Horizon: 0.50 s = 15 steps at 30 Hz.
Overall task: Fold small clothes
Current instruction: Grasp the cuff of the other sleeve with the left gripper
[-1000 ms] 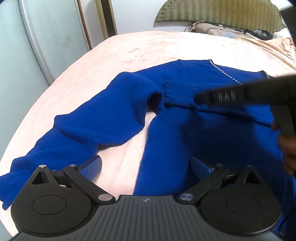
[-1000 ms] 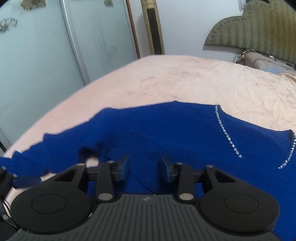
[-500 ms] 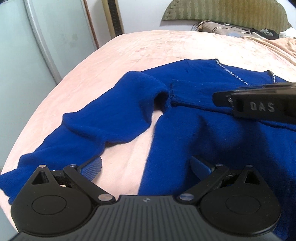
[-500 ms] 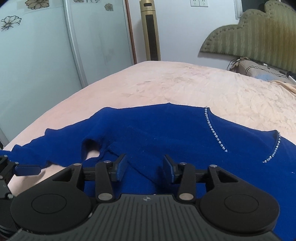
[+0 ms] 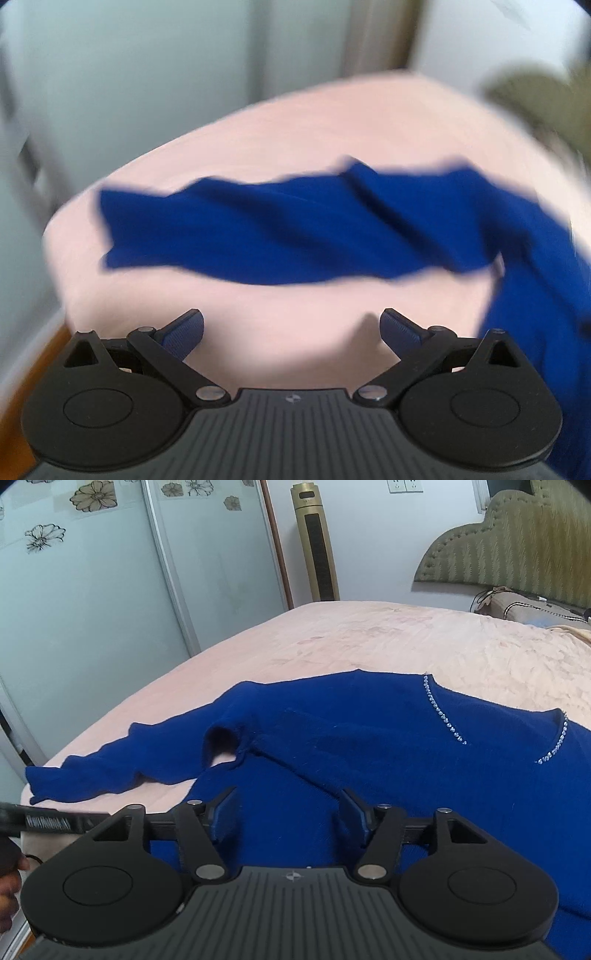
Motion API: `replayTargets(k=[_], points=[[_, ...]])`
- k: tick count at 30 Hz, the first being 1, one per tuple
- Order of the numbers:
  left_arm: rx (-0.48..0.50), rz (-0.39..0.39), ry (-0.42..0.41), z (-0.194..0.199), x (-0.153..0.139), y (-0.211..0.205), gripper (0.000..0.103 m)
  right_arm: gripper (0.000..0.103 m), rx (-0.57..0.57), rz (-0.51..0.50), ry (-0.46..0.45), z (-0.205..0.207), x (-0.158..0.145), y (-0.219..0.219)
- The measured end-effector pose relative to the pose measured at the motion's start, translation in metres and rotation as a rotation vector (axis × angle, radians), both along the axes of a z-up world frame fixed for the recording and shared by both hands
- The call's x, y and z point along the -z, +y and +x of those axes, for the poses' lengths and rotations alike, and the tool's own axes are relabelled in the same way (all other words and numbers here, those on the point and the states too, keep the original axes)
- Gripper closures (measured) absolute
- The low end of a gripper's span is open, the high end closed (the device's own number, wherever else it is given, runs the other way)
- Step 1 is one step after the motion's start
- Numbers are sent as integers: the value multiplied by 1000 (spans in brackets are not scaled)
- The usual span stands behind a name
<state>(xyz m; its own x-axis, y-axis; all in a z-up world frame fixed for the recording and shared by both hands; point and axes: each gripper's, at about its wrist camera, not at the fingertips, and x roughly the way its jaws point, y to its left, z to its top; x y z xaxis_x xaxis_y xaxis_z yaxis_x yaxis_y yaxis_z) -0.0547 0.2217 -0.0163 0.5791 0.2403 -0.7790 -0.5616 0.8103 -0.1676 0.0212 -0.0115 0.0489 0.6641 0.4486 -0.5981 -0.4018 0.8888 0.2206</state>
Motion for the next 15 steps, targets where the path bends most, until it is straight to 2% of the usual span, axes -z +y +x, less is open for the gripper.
replayTargets(k=[2,4,5,10,15], points=[[-121,-130,-131,-21,-1,28,1,35,-4,10,2,-3,0,0],[-212,-210,-232,-35,0,47,1,34,-10,19,8,-5,1,1],[-235,-225,-266,-38,2,53,1,34,-12,22,10,-5,2,1],[-261,-243,-347,-37,7,71,1,32,-12,28,15,-7,5,3],[-328,-313,-387,-32,6,86,2,31,2,29,23,-7,9,1]])
